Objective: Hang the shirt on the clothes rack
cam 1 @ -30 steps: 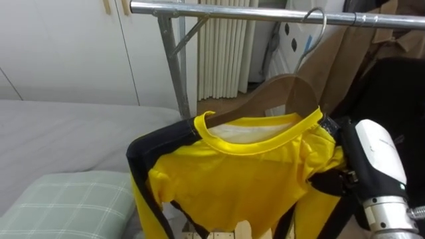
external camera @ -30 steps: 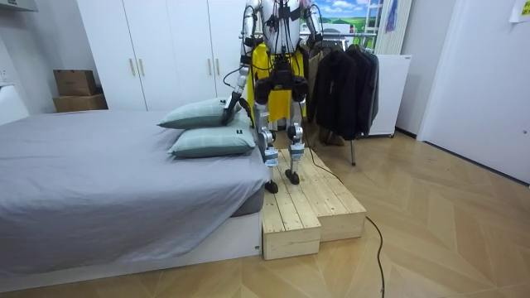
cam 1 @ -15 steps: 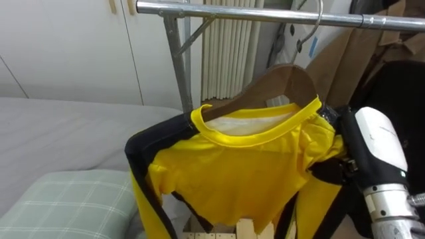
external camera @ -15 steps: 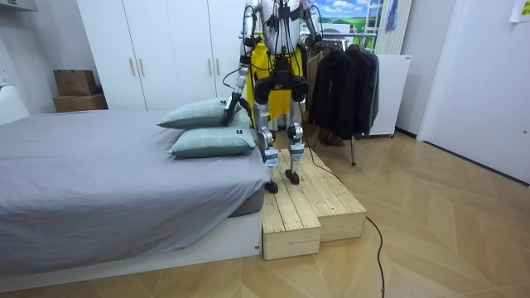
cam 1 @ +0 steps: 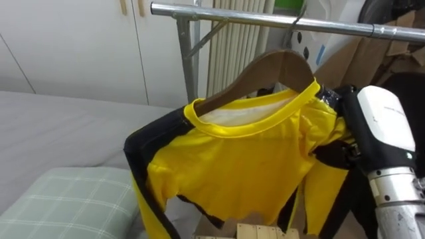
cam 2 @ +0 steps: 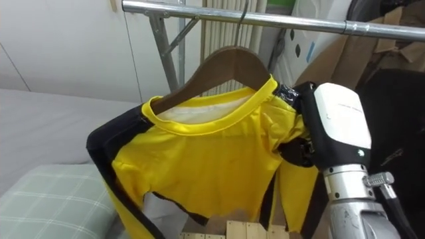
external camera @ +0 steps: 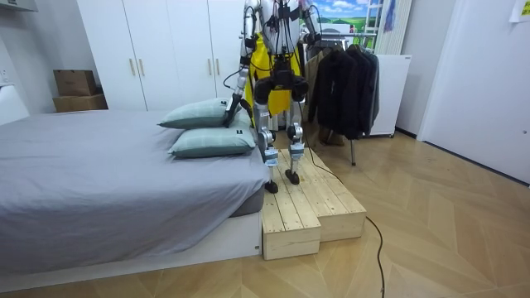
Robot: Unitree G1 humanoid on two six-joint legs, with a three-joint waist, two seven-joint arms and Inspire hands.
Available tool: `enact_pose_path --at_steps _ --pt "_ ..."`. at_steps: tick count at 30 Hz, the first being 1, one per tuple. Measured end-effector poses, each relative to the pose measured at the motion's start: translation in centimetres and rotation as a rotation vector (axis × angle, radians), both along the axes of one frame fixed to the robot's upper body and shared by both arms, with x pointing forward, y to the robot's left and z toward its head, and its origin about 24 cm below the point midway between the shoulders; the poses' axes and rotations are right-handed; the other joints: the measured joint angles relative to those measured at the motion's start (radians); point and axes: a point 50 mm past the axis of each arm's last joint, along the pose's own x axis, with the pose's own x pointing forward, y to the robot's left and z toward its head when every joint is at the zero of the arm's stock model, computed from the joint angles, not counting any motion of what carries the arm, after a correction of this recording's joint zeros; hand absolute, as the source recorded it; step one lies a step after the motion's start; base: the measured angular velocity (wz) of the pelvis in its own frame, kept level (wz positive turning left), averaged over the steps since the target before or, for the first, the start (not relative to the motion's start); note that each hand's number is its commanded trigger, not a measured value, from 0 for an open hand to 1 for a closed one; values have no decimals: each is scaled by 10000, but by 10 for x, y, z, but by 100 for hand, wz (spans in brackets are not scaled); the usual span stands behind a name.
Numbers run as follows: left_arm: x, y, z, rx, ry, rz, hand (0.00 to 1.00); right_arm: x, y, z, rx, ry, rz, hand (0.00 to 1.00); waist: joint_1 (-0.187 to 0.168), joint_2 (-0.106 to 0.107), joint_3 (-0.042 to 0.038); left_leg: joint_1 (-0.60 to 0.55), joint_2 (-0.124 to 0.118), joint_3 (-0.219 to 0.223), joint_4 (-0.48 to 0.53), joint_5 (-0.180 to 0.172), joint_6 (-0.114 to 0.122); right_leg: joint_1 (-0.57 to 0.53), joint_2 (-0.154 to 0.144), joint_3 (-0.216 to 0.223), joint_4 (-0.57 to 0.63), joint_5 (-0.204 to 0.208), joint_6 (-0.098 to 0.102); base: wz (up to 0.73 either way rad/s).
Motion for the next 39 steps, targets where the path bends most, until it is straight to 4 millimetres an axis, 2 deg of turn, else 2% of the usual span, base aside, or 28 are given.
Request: enact_pose_path --at_steps 3,20,25,29,32,39 --pt "0 0 0 -4 -26 -24 0 1 -1 -2 118 105 -61 100 57 -5 0 9 0 -71 -4 0 0 46 -21 -190 -20 -7 -3 8" --pt "1 1 1 66 117 -629 0 12 -15 -37 1700 2088 -267 100 270 -45 6 15 -16 -147 -13 -1 1 117 -27 -194 -155 -19 -5 0" --pt "2 1 1 77 40 -644 0 15 -18 -36 2156 2454 44 100 378 -103 30 -6 -2 -162 -16 -1 0 103 -30 -218 -159 -36 -14 0" --pt "6 1 1 99 -117 -706 0 31 -24 -33 3229 2842 391 100 562 -102 30 -1 -7 -422 -18 -1 0 133 -51 -356 -165 -39 -19 5" --pt "8 1 1 103 -237 -724 0 36 -22 -31 3653 3010 695 100 626 -94 29 -32 -10 -544 -12 1 -3 145 -65 -477 -171 -53 -41 11" --pt "13 2 3 156 -609 -716 0 42 -30 -48 5060 3887 575 100 965 -96 27 -49 -9 -597 27 6 -4 169 -73 -502 -172 -53 -42 2"
